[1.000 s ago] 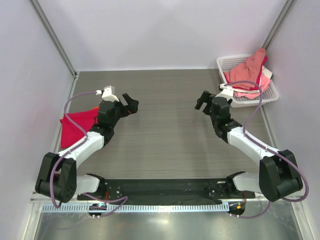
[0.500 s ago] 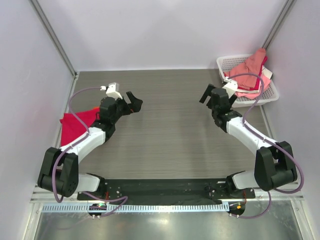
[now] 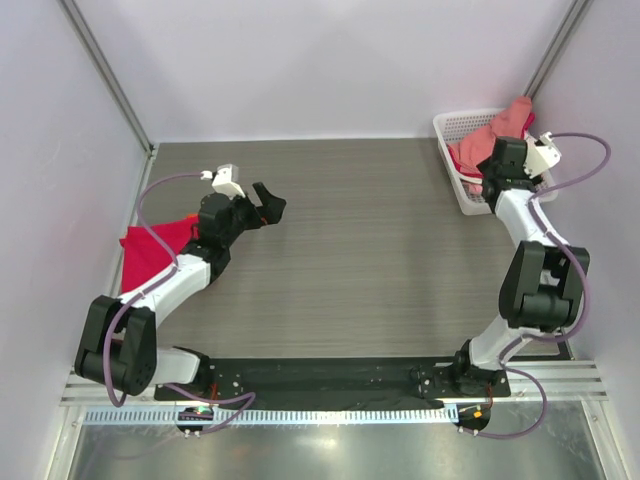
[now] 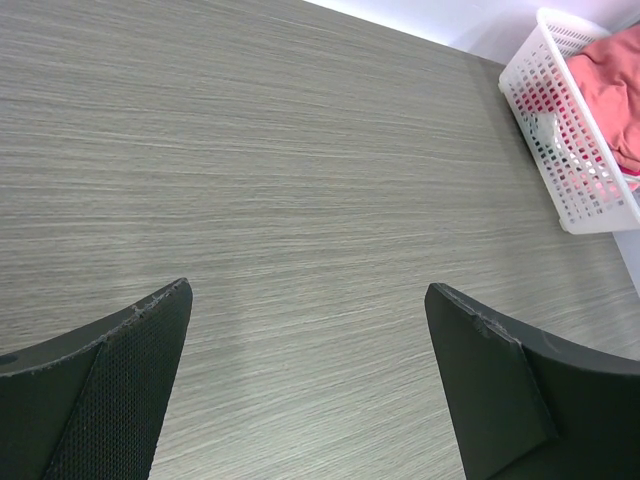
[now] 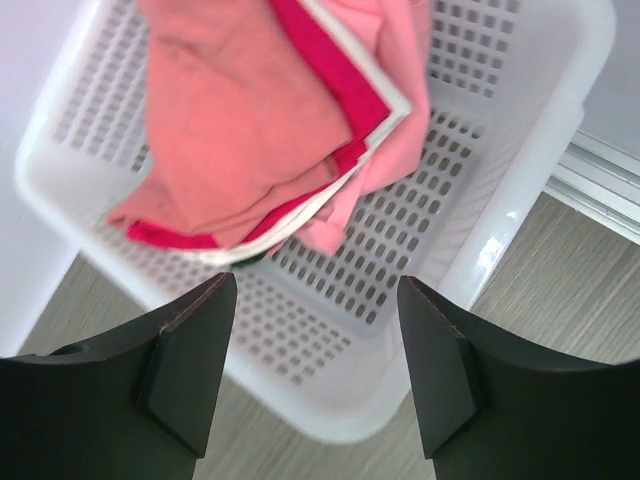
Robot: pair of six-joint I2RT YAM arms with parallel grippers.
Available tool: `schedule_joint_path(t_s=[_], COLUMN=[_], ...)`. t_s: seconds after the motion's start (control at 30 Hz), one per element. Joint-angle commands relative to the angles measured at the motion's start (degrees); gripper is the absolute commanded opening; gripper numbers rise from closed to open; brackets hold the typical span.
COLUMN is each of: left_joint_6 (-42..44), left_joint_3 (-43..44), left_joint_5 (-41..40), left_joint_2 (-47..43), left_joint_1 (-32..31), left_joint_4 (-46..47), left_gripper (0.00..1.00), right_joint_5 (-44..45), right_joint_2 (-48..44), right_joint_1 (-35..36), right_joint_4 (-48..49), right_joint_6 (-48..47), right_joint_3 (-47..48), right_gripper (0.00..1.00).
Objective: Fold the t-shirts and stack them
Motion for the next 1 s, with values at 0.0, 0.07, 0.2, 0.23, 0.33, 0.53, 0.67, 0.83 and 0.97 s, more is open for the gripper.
schedule_joint_path(t_s=[0.0, 0.07, 0.2, 0.23, 0.33, 0.53, 0.67, 0.83, 0.97], left_joint_6=[1.4, 1.4, 0.9, 0.9, 1.6, 1.8, 1.9, 2.1, 2.2], left_joint_3=[0.5, 0.7, 0.9, 1.1, 1.7, 1.1, 1.5, 1.5, 1.5], left_joint_5=[1.2, 1.5, 2.0, 2.5, 2.6, 1.4, 1.9, 1.6, 1.6], left_joint_2=[-1.0, -0.6, -0.1, 0.3, 0.3, -0.5, 0.0, -0.3, -0.4], left_joint_1=[0.3, 0.3, 0.3, 0.3, 0.3, 0.3, 0.3, 0.3, 0.3], left_joint_4=[1.4, 1.3, 1.9, 1.9, 0.8, 0.4, 0.3, 0.1, -0.1], left_gripper=[1.0, 1.0, 0.99, 1.0, 1.0, 1.0, 1.0, 1.0, 1.0], right_joint_5=[0.9, 1.0, 1.5, 0.7, -3.2, -0.8, 5.5, 12.4, 12.5], right_joint_2=[5.1, 8.9, 16.6, 21.0, 26.0, 30.8, 25.1, 10.7, 3.1], right_joint_1=[-3.3, -4.1, -4.3, -4.2, -4.2, -4.1, -2.9, 2.6, 5.2], right_joint_4=[-2.8, -3.3, 0.6, 0.7, 0.2, -2.1, -2.1, -2.3, -2.3], right_joint_6=[7.3, 8.4, 9.9, 9.3, 8.1, 9.2, 8.0, 6.2, 5.8], right_joint_3=[5.0, 7.9, 13.7, 18.2, 25.7, 31.4, 29.6, 27.0, 26.3], right_gripper=[0.71, 0.71, 0.74, 0.72, 0.6, 0.02, 0.01, 0.01, 0.01])
